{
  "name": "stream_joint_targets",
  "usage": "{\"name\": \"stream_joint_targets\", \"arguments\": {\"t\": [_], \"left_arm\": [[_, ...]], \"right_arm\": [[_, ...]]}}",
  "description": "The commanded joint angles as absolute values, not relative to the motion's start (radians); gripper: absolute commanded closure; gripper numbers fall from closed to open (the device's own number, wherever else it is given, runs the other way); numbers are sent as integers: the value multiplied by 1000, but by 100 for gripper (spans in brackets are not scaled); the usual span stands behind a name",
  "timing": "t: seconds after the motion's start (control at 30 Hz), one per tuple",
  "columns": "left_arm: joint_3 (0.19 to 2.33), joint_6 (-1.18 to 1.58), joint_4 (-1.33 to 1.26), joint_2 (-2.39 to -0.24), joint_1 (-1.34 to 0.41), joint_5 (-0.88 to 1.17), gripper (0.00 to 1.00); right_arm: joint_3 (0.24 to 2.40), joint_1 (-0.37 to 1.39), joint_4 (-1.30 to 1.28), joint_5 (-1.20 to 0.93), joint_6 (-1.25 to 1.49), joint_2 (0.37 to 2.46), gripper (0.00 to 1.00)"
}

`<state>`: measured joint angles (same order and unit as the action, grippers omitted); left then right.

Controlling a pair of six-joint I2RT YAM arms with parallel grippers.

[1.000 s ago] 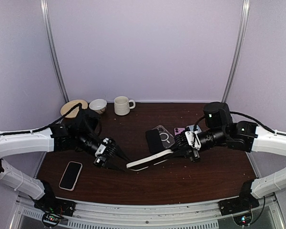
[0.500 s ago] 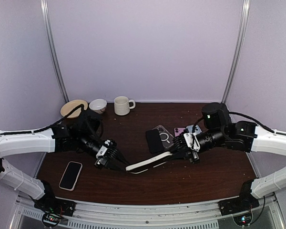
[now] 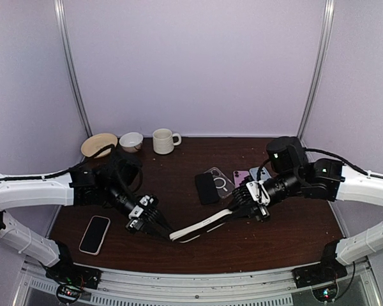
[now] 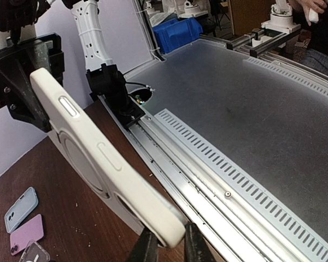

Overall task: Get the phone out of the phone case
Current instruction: Remove the top left corner of the phone from the phone case, then remove the phone from the bottom left corner of the phone case.

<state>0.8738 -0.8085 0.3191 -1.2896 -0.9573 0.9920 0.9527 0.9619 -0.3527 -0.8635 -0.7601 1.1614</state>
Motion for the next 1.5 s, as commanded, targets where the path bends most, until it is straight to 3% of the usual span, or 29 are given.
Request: {"name": "stream_joint_targets", "arguments": {"t": [0.0,0.9,1.03,1.23,1.47], "left_arm": [[905,-831,313,-1299,-966,1009,84],[879,-784,196,-1258,-908,782,80],[874,-771,175,-1220,-845,757,73],[861,-783,161,-1119,-707,692,51],[836,-790,124,-1036,-601,681,46]], "right_arm": [[1022,989,-305,-948,-783,1173,100],[1111,1052,-495,-1080,-803,1231,100],[1101,1052,-505,-1036,-816,1221,100],[1052,1049,-436,-910,-819,1170,100],[961,1037,-175,-706,-772,1124,100]]}}
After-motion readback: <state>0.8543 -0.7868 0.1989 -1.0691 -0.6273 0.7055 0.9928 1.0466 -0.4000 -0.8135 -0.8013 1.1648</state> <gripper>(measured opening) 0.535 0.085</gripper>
